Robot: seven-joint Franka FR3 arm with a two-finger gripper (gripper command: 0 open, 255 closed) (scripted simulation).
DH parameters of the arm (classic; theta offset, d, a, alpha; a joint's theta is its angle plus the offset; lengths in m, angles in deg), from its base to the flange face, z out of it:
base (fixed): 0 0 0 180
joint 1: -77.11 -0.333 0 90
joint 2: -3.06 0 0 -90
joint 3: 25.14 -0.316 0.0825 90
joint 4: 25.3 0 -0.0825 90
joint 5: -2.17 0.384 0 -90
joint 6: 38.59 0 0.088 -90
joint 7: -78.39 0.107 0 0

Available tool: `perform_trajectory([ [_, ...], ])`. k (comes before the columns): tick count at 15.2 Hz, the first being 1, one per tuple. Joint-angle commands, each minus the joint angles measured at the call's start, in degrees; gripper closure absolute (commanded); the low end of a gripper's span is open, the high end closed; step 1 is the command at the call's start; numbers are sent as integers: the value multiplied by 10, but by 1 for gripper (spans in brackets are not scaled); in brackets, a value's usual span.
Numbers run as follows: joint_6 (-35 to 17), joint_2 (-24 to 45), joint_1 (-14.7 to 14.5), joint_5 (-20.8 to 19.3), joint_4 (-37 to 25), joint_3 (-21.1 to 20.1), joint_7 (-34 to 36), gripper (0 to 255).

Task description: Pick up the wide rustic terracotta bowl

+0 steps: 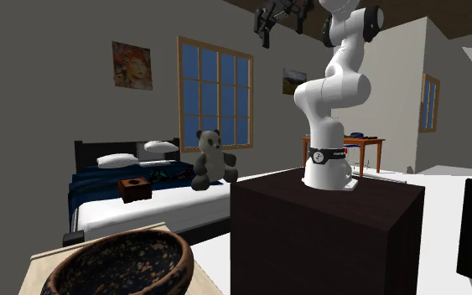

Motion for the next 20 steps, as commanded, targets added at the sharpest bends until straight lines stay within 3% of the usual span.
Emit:
perform_trajectory([
  [1, 0, 0, 0, 0, 0, 0, 0, 0],
  [10, -169, 156, 4, -4, 18, 19, -33, 0],
  [20, -320, 371, 3, 12, -41, 39, -74, 0],
])
